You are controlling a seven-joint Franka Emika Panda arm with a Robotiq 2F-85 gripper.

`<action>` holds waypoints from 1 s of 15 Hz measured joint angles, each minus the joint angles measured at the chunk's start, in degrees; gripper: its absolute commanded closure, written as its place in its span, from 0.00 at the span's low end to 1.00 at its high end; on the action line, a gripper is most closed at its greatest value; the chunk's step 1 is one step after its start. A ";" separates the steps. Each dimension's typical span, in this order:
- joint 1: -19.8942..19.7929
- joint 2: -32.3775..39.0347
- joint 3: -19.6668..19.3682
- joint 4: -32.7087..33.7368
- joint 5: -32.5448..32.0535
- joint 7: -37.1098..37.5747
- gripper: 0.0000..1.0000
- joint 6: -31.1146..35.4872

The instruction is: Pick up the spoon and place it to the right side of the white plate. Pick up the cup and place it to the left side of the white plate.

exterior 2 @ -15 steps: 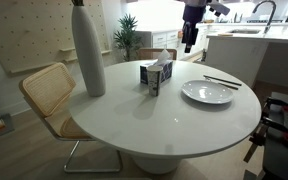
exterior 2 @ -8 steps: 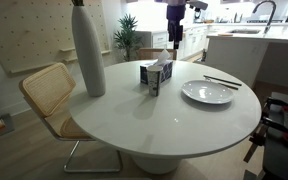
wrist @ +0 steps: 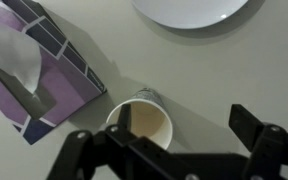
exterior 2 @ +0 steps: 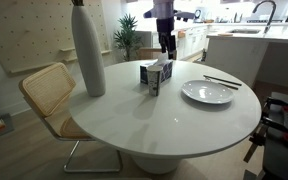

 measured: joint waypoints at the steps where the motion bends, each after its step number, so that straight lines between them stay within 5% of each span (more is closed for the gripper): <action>1: 0.00 0.96 0.22 0.72 0.21 -0.91 0.00 -0.41; 15: -0.02 7.47 1.62 6.08 1.96 -12.15 0.00 -4.11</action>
